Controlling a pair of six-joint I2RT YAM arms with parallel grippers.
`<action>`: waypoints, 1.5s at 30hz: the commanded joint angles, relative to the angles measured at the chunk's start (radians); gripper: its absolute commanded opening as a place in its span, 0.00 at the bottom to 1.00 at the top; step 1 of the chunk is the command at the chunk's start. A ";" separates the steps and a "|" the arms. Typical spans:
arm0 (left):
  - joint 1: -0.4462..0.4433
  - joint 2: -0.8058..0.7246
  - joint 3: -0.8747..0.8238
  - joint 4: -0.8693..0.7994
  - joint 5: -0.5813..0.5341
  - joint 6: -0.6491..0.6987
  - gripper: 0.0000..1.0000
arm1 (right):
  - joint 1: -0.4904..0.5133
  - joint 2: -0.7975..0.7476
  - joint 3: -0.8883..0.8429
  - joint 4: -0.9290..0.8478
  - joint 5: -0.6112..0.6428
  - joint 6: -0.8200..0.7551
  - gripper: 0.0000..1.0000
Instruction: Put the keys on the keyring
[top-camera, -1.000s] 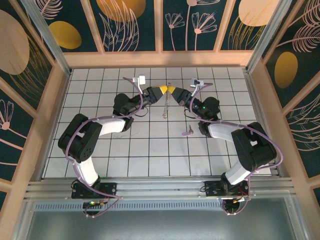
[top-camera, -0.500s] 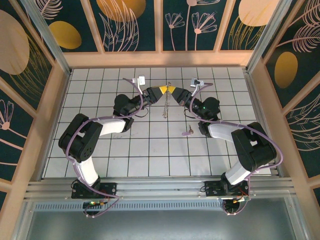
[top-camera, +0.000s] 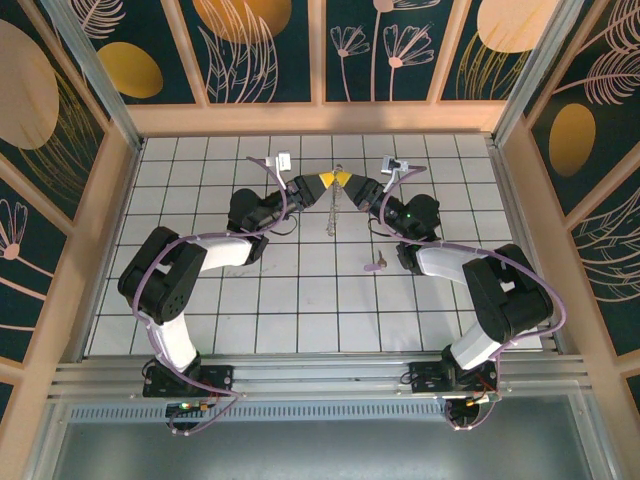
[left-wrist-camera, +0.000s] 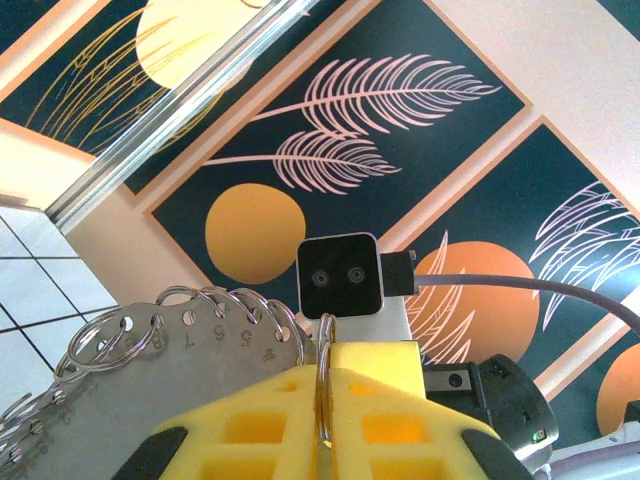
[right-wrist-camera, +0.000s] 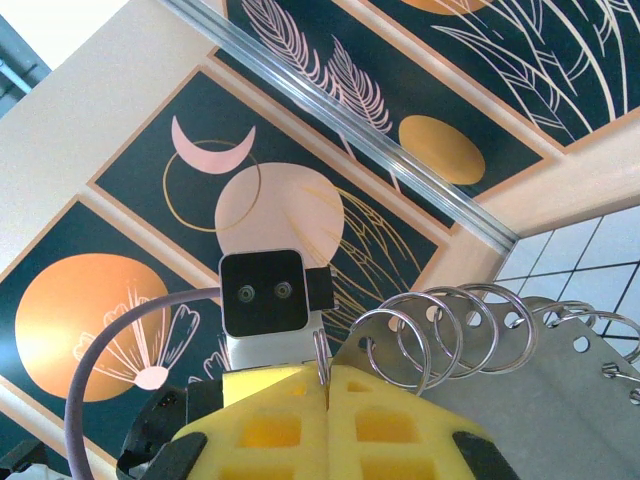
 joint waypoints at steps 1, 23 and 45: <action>-0.020 0.006 0.007 0.043 0.016 0.022 0.10 | 0.004 0.015 0.029 0.062 0.020 0.006 0.00; -0.031 -0.018 0.029 -0.014 0.017 0.086 0.00 | -0.084 -0.130 -0.086 -0.024 0.061 -0.034 0.57; -0.031 -0.033 0.097 -0.069 0.159 0.142 0.00 | -0.087 -0.159 -0.081 -0.099 -0.116 -0.183 0.46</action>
